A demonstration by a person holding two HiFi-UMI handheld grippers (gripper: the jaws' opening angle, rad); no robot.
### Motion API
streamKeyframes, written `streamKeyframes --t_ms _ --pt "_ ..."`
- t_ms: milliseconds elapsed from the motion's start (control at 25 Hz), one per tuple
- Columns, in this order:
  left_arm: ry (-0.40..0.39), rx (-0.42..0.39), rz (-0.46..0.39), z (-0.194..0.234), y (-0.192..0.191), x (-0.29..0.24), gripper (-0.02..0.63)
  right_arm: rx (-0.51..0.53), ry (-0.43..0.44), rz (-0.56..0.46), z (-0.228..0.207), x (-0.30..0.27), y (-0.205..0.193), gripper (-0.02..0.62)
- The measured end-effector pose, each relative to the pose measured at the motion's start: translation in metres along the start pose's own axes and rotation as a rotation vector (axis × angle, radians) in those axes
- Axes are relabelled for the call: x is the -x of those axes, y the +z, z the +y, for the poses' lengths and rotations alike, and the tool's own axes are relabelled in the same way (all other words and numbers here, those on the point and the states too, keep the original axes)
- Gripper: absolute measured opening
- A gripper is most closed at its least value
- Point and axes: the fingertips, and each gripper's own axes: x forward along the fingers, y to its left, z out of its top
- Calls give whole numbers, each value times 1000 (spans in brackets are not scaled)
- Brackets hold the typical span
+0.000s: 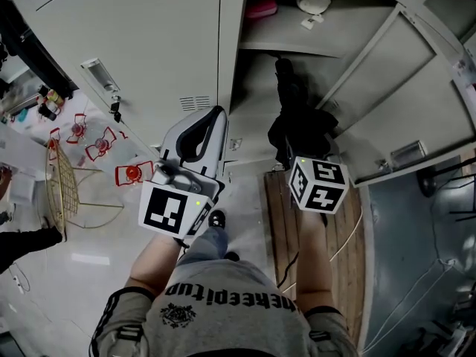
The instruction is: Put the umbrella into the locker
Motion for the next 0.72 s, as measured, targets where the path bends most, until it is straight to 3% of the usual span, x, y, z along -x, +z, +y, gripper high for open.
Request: streamKeyframes --t_ms 720 --pt "15 -12 13 7 -4 -4 3 -4 -26 46 -7 -56 10 203"
